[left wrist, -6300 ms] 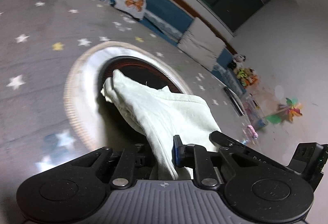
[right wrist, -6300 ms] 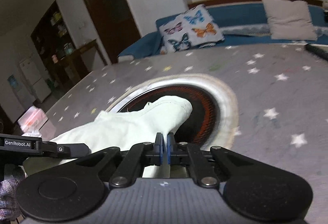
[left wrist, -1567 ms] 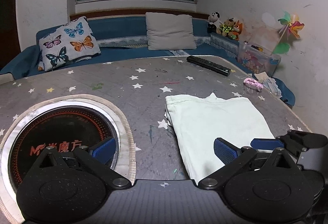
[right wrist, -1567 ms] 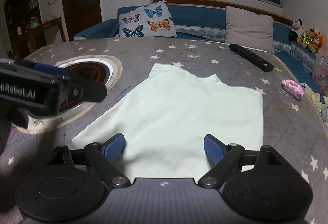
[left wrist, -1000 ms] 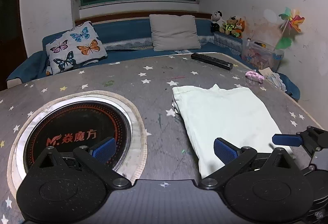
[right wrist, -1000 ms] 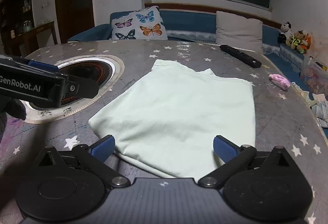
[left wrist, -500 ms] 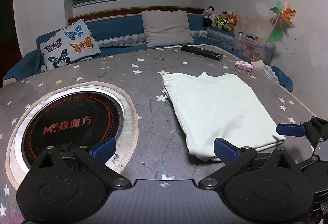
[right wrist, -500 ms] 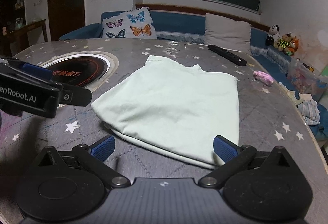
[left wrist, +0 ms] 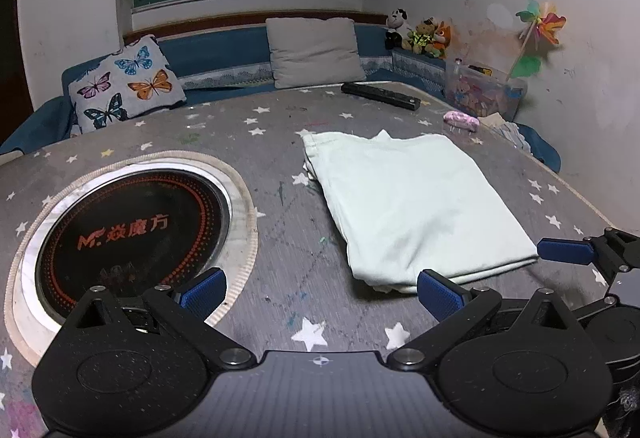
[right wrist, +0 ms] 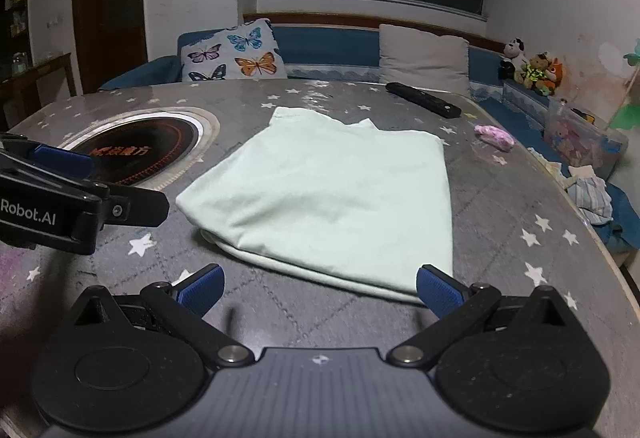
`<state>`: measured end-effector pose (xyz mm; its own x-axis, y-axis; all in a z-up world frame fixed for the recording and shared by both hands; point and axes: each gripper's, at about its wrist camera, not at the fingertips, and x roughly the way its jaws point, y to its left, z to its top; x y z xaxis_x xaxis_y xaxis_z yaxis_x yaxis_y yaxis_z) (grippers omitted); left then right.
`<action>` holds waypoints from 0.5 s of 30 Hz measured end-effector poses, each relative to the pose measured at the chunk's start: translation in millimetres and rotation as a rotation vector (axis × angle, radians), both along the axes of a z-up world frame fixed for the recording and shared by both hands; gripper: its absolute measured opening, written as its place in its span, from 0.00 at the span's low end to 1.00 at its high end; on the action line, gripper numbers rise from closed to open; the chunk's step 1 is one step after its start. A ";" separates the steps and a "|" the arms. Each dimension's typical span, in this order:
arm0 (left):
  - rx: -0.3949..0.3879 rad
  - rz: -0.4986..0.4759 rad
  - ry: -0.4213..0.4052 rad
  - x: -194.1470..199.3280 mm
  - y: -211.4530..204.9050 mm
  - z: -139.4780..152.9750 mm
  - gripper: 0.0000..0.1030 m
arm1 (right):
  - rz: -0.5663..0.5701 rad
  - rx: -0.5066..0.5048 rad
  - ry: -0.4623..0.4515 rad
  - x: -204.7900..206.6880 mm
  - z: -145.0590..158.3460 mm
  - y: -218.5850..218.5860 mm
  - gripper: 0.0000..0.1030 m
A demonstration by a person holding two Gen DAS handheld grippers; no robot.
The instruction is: Fold clothes
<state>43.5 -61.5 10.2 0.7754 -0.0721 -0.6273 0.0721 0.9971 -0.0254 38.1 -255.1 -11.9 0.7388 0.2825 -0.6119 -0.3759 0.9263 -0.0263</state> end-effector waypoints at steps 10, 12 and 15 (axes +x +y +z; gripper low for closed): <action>0.013 0.002 0.017 -8.8 0.7 -5.7 1.00 | -0.031 -0.007 0.012 -5.4 -3.4 -1.0 1.00; 0.018 0.002 0.015 -11.2 0.4 -5.6 1.00 | -0.035 -0.003 0.013 -6.5 -4.1 -0.3 1.00; 0.024 -0.001 0.014 -14.0 -1.1 -6.3 1.00 | -0.043 0.005 0.016 -9.1 -4.8 0.2 1.00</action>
<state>29.4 -62.5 3.9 0.7664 -0.0576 -0.6398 0.0732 0.9973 -0.0020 29.1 -254.9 -16.7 0.7403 0.2539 -0.6225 -0.3361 0.9417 -0.0157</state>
